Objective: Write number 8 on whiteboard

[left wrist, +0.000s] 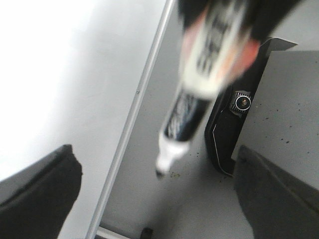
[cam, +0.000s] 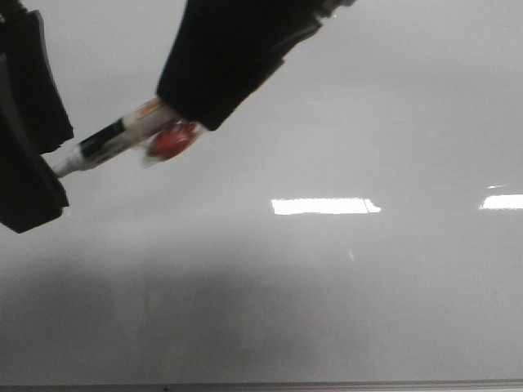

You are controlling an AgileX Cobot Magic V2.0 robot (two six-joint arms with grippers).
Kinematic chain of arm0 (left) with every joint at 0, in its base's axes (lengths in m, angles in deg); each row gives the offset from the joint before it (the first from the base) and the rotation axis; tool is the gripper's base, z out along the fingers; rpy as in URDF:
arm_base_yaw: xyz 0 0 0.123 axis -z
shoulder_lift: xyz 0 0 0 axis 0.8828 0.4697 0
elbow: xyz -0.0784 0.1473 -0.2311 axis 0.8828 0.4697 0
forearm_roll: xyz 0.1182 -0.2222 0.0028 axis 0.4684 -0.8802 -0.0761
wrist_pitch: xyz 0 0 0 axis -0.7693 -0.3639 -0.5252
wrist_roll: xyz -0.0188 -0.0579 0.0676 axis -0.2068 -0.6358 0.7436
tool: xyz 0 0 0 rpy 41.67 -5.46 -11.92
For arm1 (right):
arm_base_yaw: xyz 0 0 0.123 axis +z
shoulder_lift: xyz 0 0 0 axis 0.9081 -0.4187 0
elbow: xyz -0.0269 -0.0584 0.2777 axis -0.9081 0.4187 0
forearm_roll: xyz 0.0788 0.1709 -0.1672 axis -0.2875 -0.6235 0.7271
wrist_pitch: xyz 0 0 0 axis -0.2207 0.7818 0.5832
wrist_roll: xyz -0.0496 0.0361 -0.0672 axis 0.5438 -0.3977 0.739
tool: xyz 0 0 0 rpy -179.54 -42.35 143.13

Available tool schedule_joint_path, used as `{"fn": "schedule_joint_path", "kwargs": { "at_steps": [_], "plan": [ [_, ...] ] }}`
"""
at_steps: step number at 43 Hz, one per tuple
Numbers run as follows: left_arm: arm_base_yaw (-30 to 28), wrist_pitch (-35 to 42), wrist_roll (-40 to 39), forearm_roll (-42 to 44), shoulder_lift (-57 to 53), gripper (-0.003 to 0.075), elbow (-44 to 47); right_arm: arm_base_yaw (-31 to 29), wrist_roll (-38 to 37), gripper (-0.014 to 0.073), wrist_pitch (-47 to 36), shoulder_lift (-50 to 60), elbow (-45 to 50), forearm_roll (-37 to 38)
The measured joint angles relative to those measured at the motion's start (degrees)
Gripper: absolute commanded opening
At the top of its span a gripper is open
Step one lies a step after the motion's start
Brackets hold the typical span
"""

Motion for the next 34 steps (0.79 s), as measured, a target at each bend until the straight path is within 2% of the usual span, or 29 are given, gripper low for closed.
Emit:
{"fn": "schedule_joint_path", "kwargs": {
  "at_steps": [4,7,9,13,21,27,34],
  "plan": [
    [0.0,0.1,-0.9,-0.6,-0.4,0.0627,0.0,-2.7,0.1,-0.0059,0.1,3.1,2.9,0.0],
    [0.0,1.2,-1.0,-1.8,-1.9,0.0568,0.7,-4.8,0.1,-0.0059,-0.1,5.4,5.8,0.0],
    [0.0,2.9,-1.1,-2.6,-3.4,0.0504,2.1,-6.1,0.1,-0.0059,-0.9,6.9,8.1,0.0],
    [0.0,8.6,-2.2,-4.1,-8.2,0.0324,7.0,-8.5,0.1,-0.0059,-4.4,9.8,13.1,-0.6],
    [0.0,19.5,-8.6,-4.6,-21.7,-0.001,20.7,-10.0,0.1,-0.0059,-12.5,11.8,18.0,-6.7],
    [0.0,24.3,-15.1,-4.7,-35.3,-0.0021,30.4,-10.0,0.1,-0.0059,-18.9,11.3,18.2,-11.7],
    [0.0,26.9,-18.7,-5.0,-49.8,-0.0021,35.8,-10.1,0.1,-0.0059,-24.7,7.5,16.1,-14.1]
  ]
}}
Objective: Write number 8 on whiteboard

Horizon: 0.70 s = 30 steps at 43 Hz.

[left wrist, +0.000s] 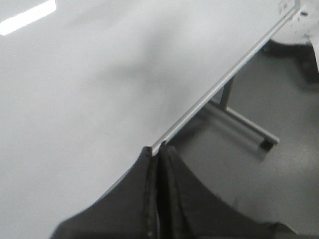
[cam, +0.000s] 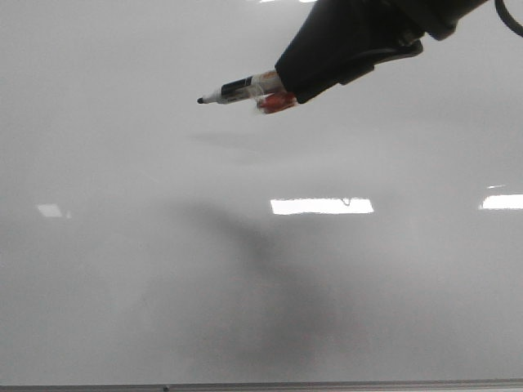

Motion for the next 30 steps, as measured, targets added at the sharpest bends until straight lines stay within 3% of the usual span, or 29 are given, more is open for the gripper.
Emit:
{"fn": "schedule_joint_path", "kwargs": {
  "at_steps": [9,19,30],
  "plan": [
    [0.0,1.1,-0.5,0.0,-11.0,-0.0021,1.1,-0.2,0.0,-0.0059,-3.9,-7.3,-6.9,-1.4],
    [0.0,1.1,-0.5,0.0,-11.8,-0.0021,1.2,-0.3,0.0,-0.0059,-5.9,-15.7,-12.5,-2.5],
    [0.0,1.1,-0.5,0.0,-11.9,-0.0021,1.2,2.5,0.0,-0.0059,-1.3,-23.1,-14.8,-3.1]
  ]
}}
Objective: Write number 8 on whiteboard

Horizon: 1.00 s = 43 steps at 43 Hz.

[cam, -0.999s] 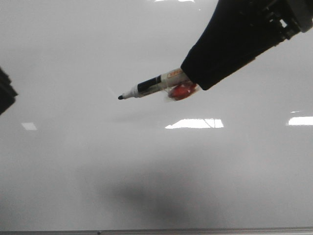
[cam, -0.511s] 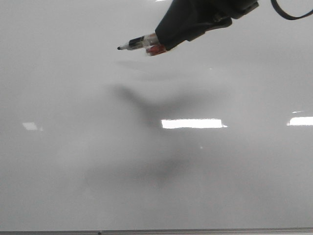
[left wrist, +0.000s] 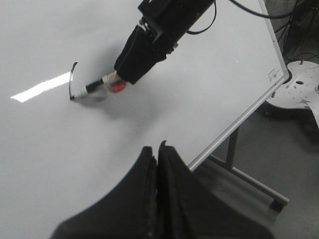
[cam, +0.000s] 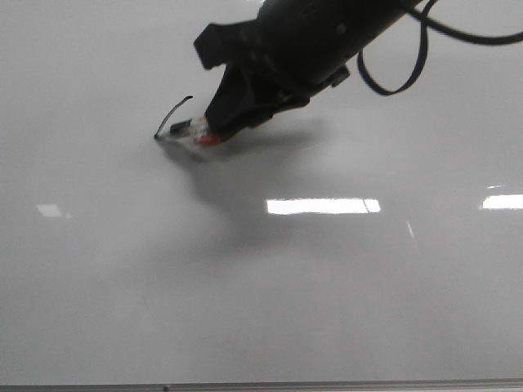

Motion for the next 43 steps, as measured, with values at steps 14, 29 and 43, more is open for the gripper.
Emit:
{"fn": "schedule_joint_path", "kwargs": {
  "at_steps": [14,29,43],
  "plan": [
    [0.0,0.0,0.0,0.0,0.0,-0.0021,0.0,-2.8,-1.1,-0.0059,1.4,2.6,7.1,0.5],
    [0.0,0.0,0.0,0.0,0.0,-0.0021,0.0,0.1,-1.5,-0.0059,-2.8,2.2,14.3,1.2],
    [0.0,0.0,0.0,0.0,0.0,-0.0021,0.0,5.9,-1.6,-0.0059,-4.1,-4.3,4.9,-1.5]
  ]
}}
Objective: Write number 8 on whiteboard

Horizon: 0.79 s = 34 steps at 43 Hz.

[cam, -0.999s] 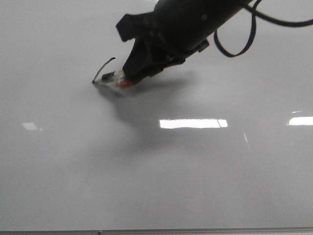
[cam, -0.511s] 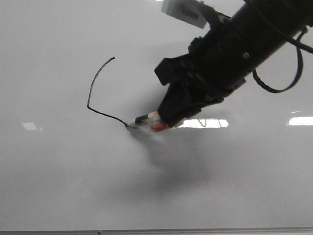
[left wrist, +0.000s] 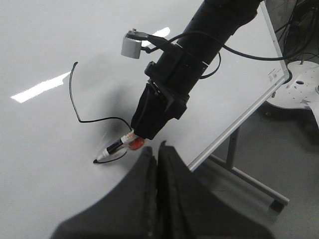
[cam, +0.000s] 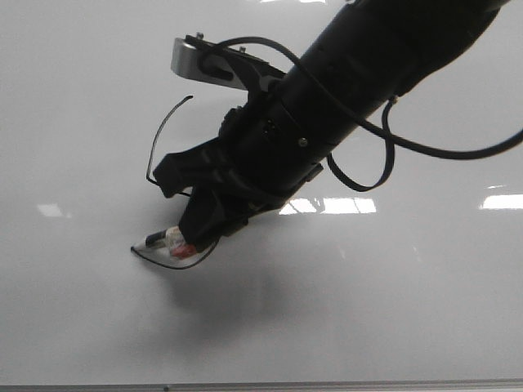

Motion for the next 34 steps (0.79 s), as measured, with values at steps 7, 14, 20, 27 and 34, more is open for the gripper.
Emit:
{"fn": "schedule_joint_path", "kwargs": {
  "at_steps": [7,14,20,27,34],
  "plan": [
    [0.0,0.0,0.0,0.0,0.0,-0.0021,0.0,-2.0,0.0,-0.0059,0.2,2.5,0.7,-0.4],
    [0.0,0.0,0.0,0.0,0.0,-0.0021,0.0,-6.7,0.0,-0.0059,1.3,8.1,3.3,-0.3],
    [0.0,0.0,0.0,0.0,0.0,-0.0021,0.0,-10.7,0.0,-0.0059,2.2,12.4,3.9,0.0],
    [0.0,0.0,0.0,0.0,0.0,-0.0021,0.0,-11.7,0.0,-0.0059,2.0,13.3,0.9,0.4],
    [0.0,0.0,0.0,0.0,0.0,-0.0021,0.0,-9.3,0.0,-0.0059,3.1,9.0,-5.4,0.4]
  ]
}}
